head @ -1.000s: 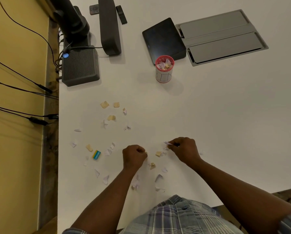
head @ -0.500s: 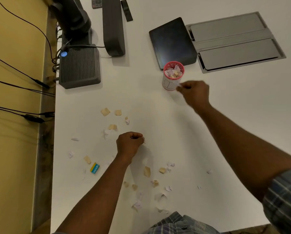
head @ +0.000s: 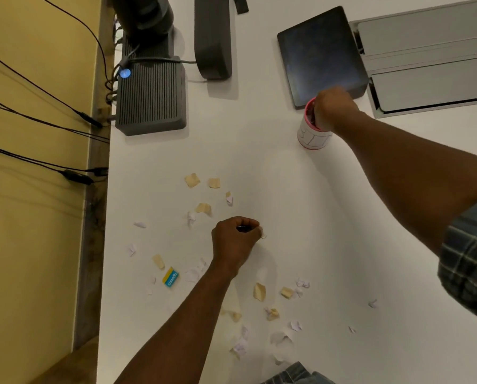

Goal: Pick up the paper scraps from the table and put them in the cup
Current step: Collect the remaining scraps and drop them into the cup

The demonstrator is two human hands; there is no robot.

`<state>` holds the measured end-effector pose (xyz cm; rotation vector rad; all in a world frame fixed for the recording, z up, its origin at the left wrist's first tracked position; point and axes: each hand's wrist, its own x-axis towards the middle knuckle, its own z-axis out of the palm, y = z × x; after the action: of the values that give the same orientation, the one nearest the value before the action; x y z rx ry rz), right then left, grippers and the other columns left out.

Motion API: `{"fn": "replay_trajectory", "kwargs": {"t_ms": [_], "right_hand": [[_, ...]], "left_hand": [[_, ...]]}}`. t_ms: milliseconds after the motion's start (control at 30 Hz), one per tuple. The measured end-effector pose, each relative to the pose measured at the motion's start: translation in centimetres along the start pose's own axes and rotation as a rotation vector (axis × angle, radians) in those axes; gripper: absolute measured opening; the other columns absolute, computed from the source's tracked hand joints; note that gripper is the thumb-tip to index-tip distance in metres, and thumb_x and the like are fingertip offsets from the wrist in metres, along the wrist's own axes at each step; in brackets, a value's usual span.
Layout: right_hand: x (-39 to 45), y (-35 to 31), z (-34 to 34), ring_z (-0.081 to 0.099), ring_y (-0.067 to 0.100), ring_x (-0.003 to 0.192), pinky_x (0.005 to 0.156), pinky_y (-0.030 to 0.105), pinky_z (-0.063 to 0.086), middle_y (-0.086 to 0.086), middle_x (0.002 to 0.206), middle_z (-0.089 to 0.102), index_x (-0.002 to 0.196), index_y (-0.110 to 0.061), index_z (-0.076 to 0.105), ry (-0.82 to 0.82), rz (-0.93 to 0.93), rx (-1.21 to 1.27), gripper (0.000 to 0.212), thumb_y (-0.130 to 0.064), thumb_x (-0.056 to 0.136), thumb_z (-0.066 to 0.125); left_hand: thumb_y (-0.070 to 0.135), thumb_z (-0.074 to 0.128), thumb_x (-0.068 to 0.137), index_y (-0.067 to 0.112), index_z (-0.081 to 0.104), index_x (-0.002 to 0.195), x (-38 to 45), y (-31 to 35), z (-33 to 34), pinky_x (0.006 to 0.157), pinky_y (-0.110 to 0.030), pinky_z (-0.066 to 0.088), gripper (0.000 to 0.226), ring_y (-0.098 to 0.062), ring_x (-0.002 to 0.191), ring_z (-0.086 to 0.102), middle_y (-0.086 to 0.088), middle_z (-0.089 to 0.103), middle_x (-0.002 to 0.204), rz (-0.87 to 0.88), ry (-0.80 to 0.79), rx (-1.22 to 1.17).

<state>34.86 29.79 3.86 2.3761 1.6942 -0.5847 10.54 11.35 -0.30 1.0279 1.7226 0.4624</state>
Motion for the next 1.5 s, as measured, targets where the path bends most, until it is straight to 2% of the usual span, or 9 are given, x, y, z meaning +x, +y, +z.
{"fn": "replay_trajectory", "kwargs": {"t_ms": [167, 267, 367, 500, 600, 800, 1033, 1167, 1500], "right_hand": [[0.4, 0.1, -0.4, 0.059, 0.038, 0.104, 0.082, 0.037, 0.046, 0.022, 0.108, 0.063, 0.111, 0.003, 0.062, -0.030, -0.099, -0.019, 0.026, -0.007, 0.087, 0.056], [0.0, 0.4, -1.3, 0.057, 0.030, 0.085, 0.078, 0.035, 0.048, 0.016, 0.092, 0.058, 0.113, 0.002, 0.059, 0.007, -0.088, -0.085, 0.032, -0.012, 0.085, 0.065], [-1.1, 1.5, -1.0, 0.055, 0.026, 0.074, 0.067, 0.033, 0.046, 0.012, 0.083, 0.057, 0.109, -0.001, 0.063, 0.137, -0.093, -0.055, 0.032, -0.013, 0.081, 0.071], [-4.4, 4.1, 1.5, 0.064, 0.033, 0.077, 0.069, 0.035, 0.054, 0.017, 0.091, 0.070, 0.095, -0.007, 0.072, 0.489, -0.148, 0.199, 0.020, -0.009, 0.083, 0.056], [-8.6, 5.0, 4.3, 0.064, 0.037, 0.074, 0.066, 0.038, 0.054, 0.018, 0.087, 0.071, 0.092, -0.010, 0.074, 0.535, -0.219, 0.344, 0.021, -0.016, 0.083, 0.056], [-18.6, 6.6, 12.7, 0.067, 0.018, 0.068, 0.068, 0.023, 0.049, 0.003, 0.084, 0.072, 0.093, -0.015, 0.075, 0.348, -0.142, 0.595, 0.012, -0.015, 0.084, 0.067], [-25.9, 6.6, 18.2, 0.066, 0.014, 0.083, 0.078, 0.030, 0.054, -0.001, 0.100, 0.069, 0.106, -0.018, 0.071, 0.042, -0.136, 0.665, 0.020, -0.018, 0.089, 0.062], [-27.4, 6.8, 19.4, 0.053, 0.016, 0.116, 0.094, 0.025, 0.044, -0.001, 0.129, 0.057, 0.128, -0.019, 0.057, -0.071, -0.193, 0.573, 0.034, -0.026, 0.095, 0.052], [-28.7, 7.5, 20.0, 0.020, 0.015, 0.139, 0.107, 0.026, 0.033, 0.000, 0.153, 0.020, 0.151, -0.018, 0.014, -0.279, -0.392, 0.355, 0.088, -0.053, 0.085, 0.060]], "left_hand": [[0.012, 0.080, 0.071, 0.021, 0.073, 0.078, 0.0, 1.5, 0.3, 0.072, -0.019, 0.054, 0.014, -0.010, 0.077, 0.069, 0.004, 0.074, 0.079, 0.018, -0.022, -0.050], [0.011, 0.080, 0.071, 0.024, 0.072, 0.074, 0.2, 3.5, 0.5, 0.072, -0.020, 0.054, 0.015, -0.009, 0.077, 0.069, 0.006, 0.074, 0.077, 0.067, -0.041, -0.079], [0.008, 0.079, 0.070, 0.023, 0.072, 0.071, 0.8, 6.7, 0.9, 0.075, -0.022, 0.055, 0.017, -0.009, 0.075, 0.069, 0.005, 0.074, 0.076, 0.164, -0.055, -0.123], [0.006, 0.078, 0.067, 0.021, 0.072, 0.069, 2.5, 11.5, 2.2, 0.080, -0.032, 0.058, 0.017, -0.016, 0.077, 0.071, -0.001, 0.074, 0.076, 0.272, -0.057, -0.150], [0.007, 0.078, 0.064, 0.022, 0.072, 0.066, 4.8, 14.8, 3.9, 0.082, -0.039, 0.059, 0.017, -0.021, 0.079, 0.071, -0.004, 0.074, 0.076, 0.351, -0.050, -0.144], [0.011, 0.072, 0.075, 0.015, 0.075, 0.080, 8.7, 19.8, 9.4, 0.077, -0.026, 0.058, 0.007, -0.009, 0.079, 0.066, 0.003, 0.072, 0.083, 0.611, 0.049, 0.190], [0.024, 0.071, 0.080, 0.005, 0.065, 0.104, 13.1, 21.0, 14.6, 0.085, -0.025, 0.047, 0.031, -0.021, 0.103, 0.061, -0.009, 0.066, 0.108, 0.751, -0.032, 0.740], [0.016, 0.061, 0.085, -0.003, 0.061, 0.107, 14.4, 21.0, 15.8, 0.089, -0.031, 0.047, 0.028, -0.029, 0.107, 0.059, -0.017, 0.064, 0.112, 0.744, -0.077, 0.902], [0.025, 0.065, 0.087, 0.009, 0.058, 0.125, 12.3, 20.8, 13.2, 0.096, -0.031, 0.044, 0.042, -0.030, 0.114, 0.056, -0.013, 0.061, 0.122, 0.859, -0.157, 1.048]]}}
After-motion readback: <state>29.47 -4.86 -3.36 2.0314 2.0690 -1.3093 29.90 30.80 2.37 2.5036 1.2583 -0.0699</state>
